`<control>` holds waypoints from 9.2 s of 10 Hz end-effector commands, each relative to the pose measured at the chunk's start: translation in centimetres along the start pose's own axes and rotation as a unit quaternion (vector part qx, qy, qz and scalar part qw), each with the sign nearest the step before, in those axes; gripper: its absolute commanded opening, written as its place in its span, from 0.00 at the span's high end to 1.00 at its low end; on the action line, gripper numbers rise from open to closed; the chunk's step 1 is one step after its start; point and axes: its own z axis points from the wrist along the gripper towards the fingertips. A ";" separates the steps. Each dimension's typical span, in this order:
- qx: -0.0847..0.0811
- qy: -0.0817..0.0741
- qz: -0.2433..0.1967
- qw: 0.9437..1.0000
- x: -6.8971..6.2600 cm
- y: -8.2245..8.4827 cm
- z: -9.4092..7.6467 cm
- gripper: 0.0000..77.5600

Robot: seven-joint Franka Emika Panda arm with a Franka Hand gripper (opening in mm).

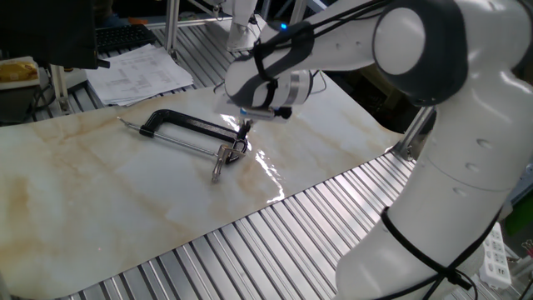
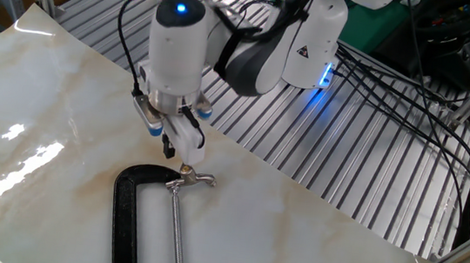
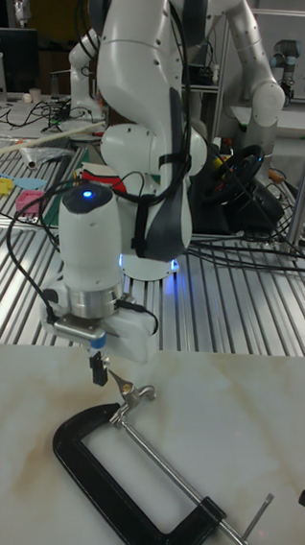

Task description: Turn off the water tap

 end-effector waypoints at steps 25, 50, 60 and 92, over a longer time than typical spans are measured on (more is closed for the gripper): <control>0.021 0.015 -0.041 0.999 1.4 -1.5 2.3 1.00; 0.021 0.021 -0.010 1.000 5.7 0.5 1.8 1.00; 0.022 0.019 0.027 0.999 7.3 3.2 0.9 1.00; 0.026 0.005 0.123 0.992 6.7 5.3 0.4 1.00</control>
